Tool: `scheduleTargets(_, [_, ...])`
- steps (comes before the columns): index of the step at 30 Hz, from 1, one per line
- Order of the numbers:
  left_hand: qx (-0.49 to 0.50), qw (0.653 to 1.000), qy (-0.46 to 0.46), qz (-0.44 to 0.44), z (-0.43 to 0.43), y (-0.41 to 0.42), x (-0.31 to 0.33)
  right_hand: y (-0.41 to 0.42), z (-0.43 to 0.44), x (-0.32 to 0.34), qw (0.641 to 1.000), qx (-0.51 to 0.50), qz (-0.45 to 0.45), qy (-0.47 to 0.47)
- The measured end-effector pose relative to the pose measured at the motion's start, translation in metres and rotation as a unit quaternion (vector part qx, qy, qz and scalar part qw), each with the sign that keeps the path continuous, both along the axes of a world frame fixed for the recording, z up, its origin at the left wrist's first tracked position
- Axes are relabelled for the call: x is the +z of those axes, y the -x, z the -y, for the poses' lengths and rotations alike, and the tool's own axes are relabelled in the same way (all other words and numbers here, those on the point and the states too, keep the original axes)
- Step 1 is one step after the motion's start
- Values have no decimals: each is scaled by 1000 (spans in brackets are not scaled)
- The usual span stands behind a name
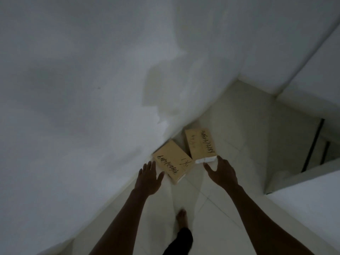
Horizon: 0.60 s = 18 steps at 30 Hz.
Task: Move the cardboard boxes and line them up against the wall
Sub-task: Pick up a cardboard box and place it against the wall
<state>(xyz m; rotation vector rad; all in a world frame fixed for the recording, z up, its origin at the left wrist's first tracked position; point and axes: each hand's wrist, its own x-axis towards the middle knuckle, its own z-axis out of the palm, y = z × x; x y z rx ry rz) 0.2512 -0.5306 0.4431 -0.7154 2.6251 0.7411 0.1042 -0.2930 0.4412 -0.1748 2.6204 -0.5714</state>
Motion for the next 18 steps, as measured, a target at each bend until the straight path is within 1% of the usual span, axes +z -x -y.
scheduleTargets(2, [-4, 1000, 1, -8, 2, 45, -13, 38, 1, -11, 1000, -26, 7, 9])
scheduleTargets(8, [-19, 999, -10, 37, 7, 171, -49, 132, 2, -54, 994, -81, 62, 35])
scheduleTargets(12, [-33, 999, -9, 43, 15, 261, -69, 190, 11, -87, 987, -118, 96, 45])
scheduleTargets(15, [-45, 998, -7, 41, 16, 326, -94, 234, 17, -131, 979, -154, 123, 59])
scheduleTargets(18, [-44, 998, -5, 47, 20, 393, -134, 280, 30, -183, 967, -183, 160, 73])
